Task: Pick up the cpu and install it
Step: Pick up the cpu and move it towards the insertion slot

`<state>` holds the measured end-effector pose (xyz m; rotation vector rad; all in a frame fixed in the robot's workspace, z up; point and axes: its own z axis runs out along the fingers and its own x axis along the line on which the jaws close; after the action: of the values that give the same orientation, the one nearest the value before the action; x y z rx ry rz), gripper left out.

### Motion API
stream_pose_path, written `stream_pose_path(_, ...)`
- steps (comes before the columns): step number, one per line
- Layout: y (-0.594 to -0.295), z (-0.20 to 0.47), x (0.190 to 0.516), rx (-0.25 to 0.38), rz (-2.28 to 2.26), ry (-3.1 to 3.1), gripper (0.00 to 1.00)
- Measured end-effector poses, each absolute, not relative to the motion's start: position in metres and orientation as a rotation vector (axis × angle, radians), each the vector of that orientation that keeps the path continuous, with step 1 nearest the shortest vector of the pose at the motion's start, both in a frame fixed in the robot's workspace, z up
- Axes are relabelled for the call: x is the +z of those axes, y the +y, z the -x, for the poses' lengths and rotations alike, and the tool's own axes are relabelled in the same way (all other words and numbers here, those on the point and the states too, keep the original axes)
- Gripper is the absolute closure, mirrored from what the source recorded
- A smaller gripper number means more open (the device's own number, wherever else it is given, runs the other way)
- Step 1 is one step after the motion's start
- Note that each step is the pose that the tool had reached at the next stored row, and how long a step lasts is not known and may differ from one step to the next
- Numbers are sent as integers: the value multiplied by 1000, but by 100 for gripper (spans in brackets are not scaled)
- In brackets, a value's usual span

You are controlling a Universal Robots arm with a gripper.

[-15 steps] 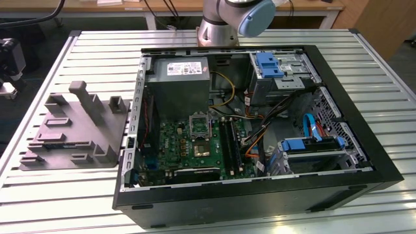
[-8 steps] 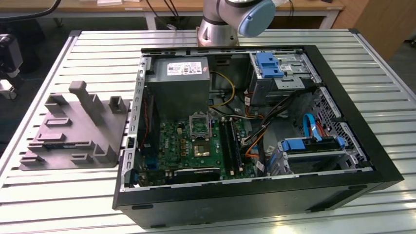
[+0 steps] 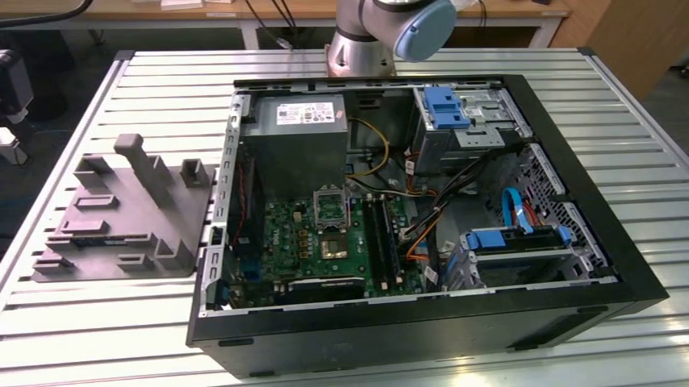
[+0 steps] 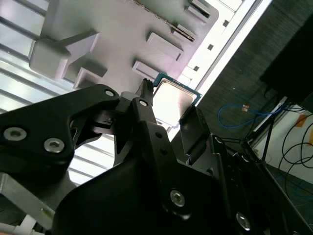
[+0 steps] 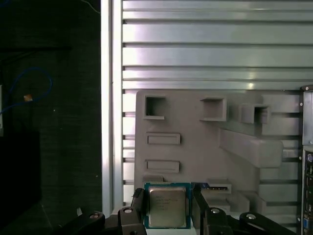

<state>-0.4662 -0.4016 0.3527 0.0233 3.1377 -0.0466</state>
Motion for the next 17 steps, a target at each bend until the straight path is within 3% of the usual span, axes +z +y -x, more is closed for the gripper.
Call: stream_pose_path(17, -402, 466, 368, -48, -23, 3138, 53)
